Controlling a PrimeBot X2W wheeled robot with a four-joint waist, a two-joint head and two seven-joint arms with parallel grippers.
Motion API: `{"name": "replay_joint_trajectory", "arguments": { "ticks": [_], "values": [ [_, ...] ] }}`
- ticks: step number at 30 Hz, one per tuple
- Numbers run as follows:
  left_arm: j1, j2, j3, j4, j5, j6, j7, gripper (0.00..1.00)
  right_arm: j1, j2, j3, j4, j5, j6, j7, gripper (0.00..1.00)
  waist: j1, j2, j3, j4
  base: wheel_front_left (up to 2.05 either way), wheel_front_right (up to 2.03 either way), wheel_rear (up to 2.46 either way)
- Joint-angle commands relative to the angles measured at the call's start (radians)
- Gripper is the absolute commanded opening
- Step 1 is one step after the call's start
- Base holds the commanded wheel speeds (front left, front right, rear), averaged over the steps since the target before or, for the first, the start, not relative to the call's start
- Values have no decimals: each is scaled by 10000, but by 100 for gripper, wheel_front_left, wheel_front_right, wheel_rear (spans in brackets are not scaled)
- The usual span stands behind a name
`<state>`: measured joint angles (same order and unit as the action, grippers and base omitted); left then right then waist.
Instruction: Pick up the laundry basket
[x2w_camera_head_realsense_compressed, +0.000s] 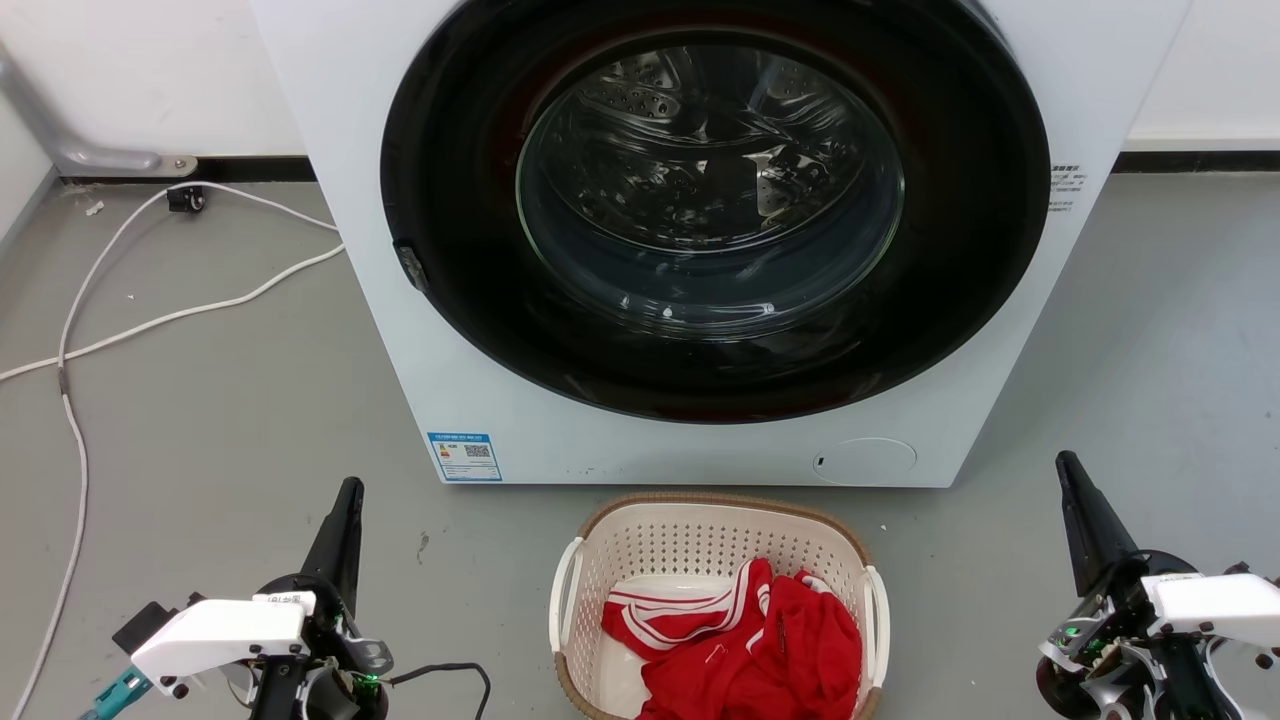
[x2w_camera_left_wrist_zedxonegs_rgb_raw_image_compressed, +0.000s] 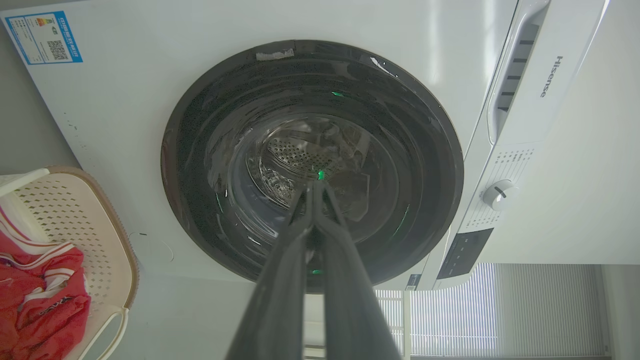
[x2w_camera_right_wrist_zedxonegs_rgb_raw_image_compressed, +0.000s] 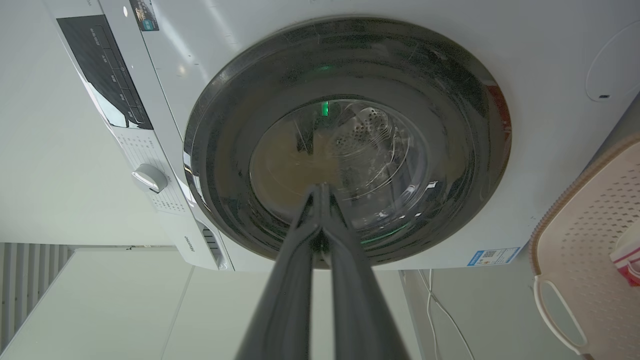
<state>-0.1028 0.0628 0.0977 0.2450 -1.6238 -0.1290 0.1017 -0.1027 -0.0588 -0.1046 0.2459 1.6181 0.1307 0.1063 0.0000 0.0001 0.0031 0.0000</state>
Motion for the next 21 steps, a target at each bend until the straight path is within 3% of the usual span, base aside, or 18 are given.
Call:
{"name": "replay_joint_trajectory", "arguments": {
  "ticks": [1,19,20,21],
  "values": [
    [-104,0,25,14,12,-33,9,0,-123,35,-16,13,-41,0,16,0,0,-1,0,0,0,0,0],
    [-109,-31,64,16,56,-33,53,0,-126,53,-38,13,-73,0,46,0,0,-1,0,0,0,0,0],
    [-1,-23,38,2,15,0,13,100,-1,13,-23,2,-2,0,8,100,0,-1,0,0,0,0,0],
    [-1,-23,38,2,15,0,13,100,-1,13,-23,2,-2,0,8,100,0,-1,0,0,0,0,0]
  ]
}}
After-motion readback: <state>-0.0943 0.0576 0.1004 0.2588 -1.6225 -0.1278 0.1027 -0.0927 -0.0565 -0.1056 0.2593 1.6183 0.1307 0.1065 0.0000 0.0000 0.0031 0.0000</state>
